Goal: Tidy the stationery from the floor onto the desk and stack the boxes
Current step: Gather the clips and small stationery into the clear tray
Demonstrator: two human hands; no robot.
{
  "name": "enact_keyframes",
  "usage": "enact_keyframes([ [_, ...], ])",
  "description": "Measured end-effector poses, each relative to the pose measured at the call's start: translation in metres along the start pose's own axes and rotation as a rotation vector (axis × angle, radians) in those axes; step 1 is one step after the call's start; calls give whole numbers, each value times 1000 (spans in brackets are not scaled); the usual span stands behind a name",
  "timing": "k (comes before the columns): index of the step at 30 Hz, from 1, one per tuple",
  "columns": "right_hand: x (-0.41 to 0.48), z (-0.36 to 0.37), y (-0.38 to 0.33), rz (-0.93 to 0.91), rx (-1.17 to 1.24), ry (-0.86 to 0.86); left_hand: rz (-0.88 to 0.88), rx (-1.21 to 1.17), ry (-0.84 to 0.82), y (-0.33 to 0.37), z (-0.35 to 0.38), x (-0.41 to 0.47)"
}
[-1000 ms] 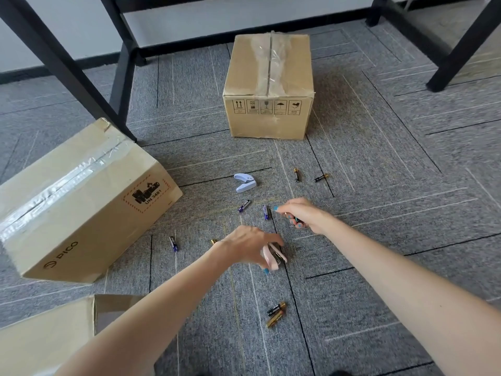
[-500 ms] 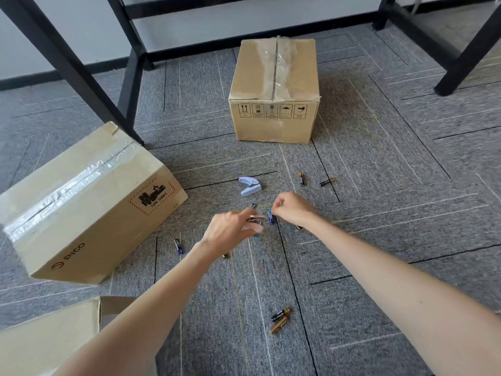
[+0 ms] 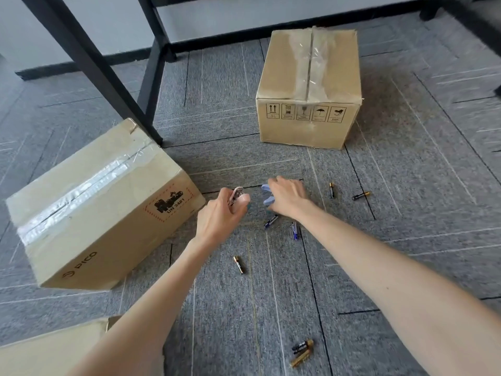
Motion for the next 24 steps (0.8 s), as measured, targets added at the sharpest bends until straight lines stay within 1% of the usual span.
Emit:
enact_keyframes([
  [7,2,-14,-10,-79,-101,8,-109,-40,-22,4,-15,14],
  [12,-25,-77,-16,-18,101,15,-169,-80,-48,25,-76,16],
  [15,-44,-145,-25,35,253,28,-164,-109,-64,49,-136,17],
  [17,-59,-203,-33,73,306,52,-158,-133,-75,69,-186,16],
  [21,-93,-329,-58,78,341,95,-145,-200,-71,108,-302,14],
  [24,-120,-431,-81,76,317,117,-157,-232,-81,138,-400,12],
])
Point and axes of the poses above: each hand's wrist, its own x-axis towards the middle knuckle, its own z-axis out of the palm, y = z × x, the point moved 3 cm from there along x, towards the middle knuckle, and after that the axes turned 5 degrees about x, right-handed, at the moved point
